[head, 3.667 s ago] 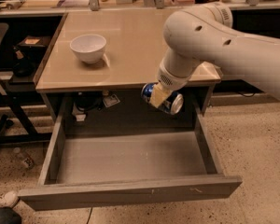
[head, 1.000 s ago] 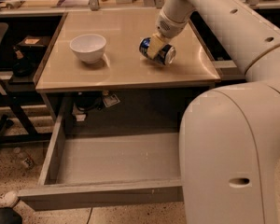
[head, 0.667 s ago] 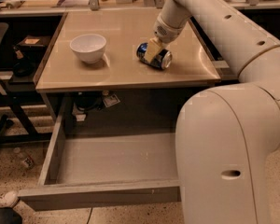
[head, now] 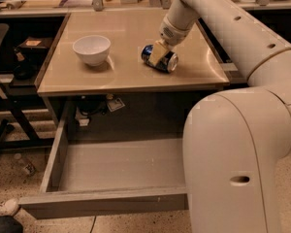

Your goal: Pick pepsi can from top drawer and place on counter

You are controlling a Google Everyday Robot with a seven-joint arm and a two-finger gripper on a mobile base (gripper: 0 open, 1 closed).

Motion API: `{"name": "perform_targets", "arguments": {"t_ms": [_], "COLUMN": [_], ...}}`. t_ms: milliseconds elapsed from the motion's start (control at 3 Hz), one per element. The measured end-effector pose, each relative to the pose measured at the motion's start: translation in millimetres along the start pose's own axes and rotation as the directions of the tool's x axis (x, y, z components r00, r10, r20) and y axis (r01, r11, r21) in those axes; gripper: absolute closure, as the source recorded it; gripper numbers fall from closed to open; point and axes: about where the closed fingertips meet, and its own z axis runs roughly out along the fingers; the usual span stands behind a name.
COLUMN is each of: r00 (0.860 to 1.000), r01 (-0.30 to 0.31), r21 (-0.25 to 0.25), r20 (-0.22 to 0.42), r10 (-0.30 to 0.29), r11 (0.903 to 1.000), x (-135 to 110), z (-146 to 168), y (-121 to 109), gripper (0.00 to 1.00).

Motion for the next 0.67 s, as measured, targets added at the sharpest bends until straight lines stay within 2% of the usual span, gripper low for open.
{"name": "perform_targets", "arguments": {"t_ms": [667], "r00": [1.000], "r01": [0.000], "r21": [0.000], "r20": [0.000], "r10": [0.000], "r11": [1.0000], "x": [0.0], "z": [0.1], "y": [0.0], "gripper": [0.35]}}
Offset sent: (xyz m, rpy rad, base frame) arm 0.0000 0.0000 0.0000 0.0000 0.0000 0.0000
